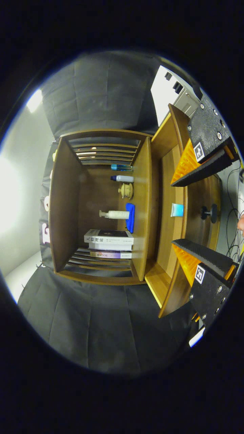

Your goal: Pull open the drawer, take out the items inside it, and place them on the countertop above the cabinet.

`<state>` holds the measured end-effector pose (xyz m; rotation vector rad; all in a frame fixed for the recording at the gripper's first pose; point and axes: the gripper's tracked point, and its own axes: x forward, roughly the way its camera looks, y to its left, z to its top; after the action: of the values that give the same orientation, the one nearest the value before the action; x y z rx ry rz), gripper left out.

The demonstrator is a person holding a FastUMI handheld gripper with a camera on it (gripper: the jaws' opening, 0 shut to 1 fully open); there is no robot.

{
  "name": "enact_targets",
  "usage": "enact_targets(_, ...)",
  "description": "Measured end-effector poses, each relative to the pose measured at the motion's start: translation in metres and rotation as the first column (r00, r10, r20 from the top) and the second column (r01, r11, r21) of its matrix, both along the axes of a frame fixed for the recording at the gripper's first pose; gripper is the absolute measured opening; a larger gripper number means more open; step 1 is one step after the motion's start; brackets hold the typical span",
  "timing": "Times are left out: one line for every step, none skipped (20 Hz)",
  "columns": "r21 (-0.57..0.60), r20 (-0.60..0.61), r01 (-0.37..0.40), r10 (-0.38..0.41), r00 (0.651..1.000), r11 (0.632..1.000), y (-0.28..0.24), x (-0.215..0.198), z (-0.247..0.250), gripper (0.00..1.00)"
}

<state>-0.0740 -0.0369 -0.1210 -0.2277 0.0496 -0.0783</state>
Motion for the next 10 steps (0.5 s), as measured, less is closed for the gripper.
enact_targets(0.005, 0.015, -0.001, 0.000, 1.000, 1.000, 0.001, 0.004, 0.010, 0.94)
enact_targets(0.015, 0.027, -0.001, 0.001, 1.000, 1.000, 0.002, 0.011, 0.019, 0.94)
enact_targets(0.029, 0.026, 0.004, -0.005, 1.000, 1.000, 0.003, 0.019, 0.026, 0.94)
enact_targets(0.037, 0.013, 0.023, -0.024, 1.000, 0.999, -0.001, 0.028, 0.031, 0.94)
enact_targets(0.039, -0.019, 0.044, -0.044, 0.999, 0.998, -0.004, 0.036, 0.034, 0.94)
enact_targets(0.036, -0.065, 0.040, -0.038, 0.997, 0.999, -0.002, 0.043, 0.033, 0.94)
enact_targets(0.026, -0.106, 0.042, -0.039, 0.994, 0.999, -0.003, 0.053, 0.032, 0.94)
enact_targets(0.013, -0.150, 0.066, -0.064, 0.987, 0.998, -0.009, 0.061, 0.027, 0.94)
enact_targets(-0.001, -0.193, 0.089, -0.087, 0.977, 0.996, -0.014, 0.069, 0.023, 0.94)
enact_targets(-0.018, -0.245, 0.116, -0.117, 0.962, 0.993, -0.018, 0.077, 0.015, 0.94)
